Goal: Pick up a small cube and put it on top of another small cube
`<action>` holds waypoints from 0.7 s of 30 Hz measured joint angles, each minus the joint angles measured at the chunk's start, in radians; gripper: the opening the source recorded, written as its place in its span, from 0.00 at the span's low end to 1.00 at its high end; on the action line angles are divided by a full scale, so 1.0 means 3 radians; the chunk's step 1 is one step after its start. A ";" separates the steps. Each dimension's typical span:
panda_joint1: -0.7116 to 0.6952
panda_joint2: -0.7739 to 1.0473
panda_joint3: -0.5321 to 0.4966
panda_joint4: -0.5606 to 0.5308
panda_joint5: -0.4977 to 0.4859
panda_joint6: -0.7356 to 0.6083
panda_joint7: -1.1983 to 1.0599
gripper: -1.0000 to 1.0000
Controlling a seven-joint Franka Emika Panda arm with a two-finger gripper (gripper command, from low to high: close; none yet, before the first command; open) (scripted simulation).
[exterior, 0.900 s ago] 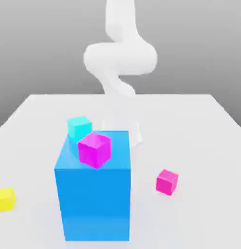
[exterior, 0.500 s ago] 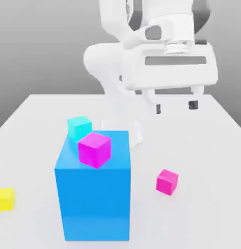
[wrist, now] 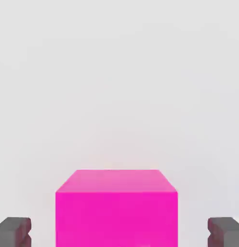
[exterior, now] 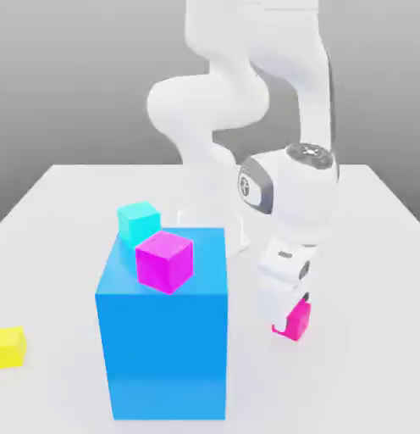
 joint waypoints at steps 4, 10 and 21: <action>-0.0002 0.0000 0.0001 0.0000 -0.0009 -0.0004 0.0009 0.00; -0.0071 -0.0402 0.0089 -0.0072 0.0065 -0.0334 -0.0048 0.00; -0.0174 -0.1322 0.0096 0.0090 0.0197 -0.1406 0.0259 0.00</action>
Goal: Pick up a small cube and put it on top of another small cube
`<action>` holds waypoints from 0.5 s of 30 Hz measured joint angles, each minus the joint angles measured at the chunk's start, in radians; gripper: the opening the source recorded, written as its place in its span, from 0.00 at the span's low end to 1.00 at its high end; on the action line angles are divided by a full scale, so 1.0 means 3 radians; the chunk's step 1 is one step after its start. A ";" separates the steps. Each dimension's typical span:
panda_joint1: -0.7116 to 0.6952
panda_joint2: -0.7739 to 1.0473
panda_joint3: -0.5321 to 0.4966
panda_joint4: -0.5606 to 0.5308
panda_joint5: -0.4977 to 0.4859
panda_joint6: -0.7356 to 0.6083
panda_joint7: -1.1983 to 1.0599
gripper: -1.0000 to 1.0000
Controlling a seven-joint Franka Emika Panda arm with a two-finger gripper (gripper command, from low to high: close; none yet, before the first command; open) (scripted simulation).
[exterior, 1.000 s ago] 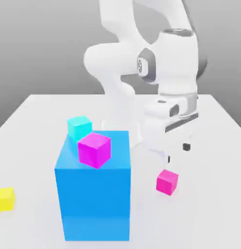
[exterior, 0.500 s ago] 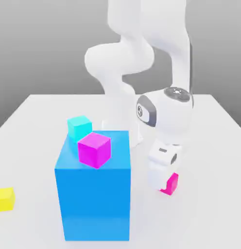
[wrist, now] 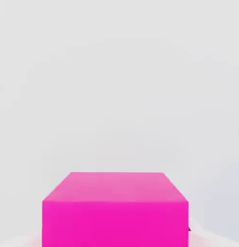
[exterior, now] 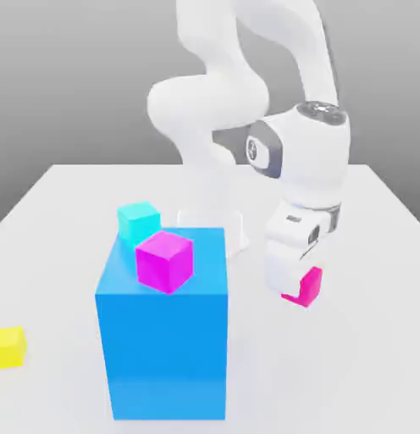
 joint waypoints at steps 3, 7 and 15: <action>-0.0192 -0.0209 -0.0037 0.0177 -0.0025 -0.0389 0.0337 0.00; -0.0446 -0.0484 -0.0083 0.0416 -0.0068 -0.0909 0.0806 0.00; -0.1254 -0.1080 -0.0278 0.0821 -0.0172 -0.1907 0.1834 0.00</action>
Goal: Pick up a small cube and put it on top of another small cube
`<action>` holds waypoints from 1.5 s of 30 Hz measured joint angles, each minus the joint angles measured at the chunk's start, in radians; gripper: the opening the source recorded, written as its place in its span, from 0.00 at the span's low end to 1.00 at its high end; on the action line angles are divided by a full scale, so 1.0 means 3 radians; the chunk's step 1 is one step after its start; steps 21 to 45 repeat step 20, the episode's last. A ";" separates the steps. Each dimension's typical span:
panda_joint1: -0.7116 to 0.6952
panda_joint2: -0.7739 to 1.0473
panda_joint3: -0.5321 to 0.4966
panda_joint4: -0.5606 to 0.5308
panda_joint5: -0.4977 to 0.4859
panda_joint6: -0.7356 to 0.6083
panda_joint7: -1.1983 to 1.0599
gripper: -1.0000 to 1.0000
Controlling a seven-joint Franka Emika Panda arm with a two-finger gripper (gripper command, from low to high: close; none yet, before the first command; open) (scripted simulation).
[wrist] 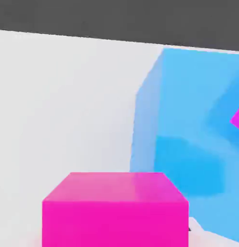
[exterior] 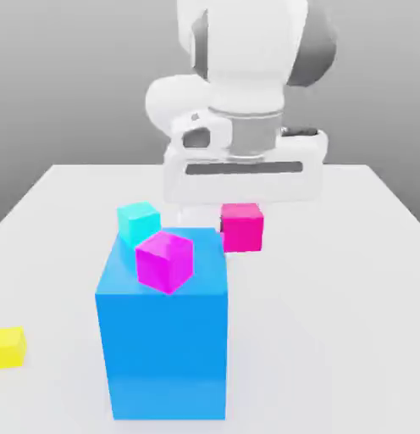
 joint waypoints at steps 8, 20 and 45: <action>-0.0649 -0.0308 -0.0172 0.0040 -0.0078 -0.0341 0.0715 0.00; -0.0676 -0.0355 -0.0153 0.0121 -0.0086 -0.0471 0.0731 1.00; -0.0676 -0.0355 -0.0153 0.0121 -0.0086 -0.0471 0.0731 1.00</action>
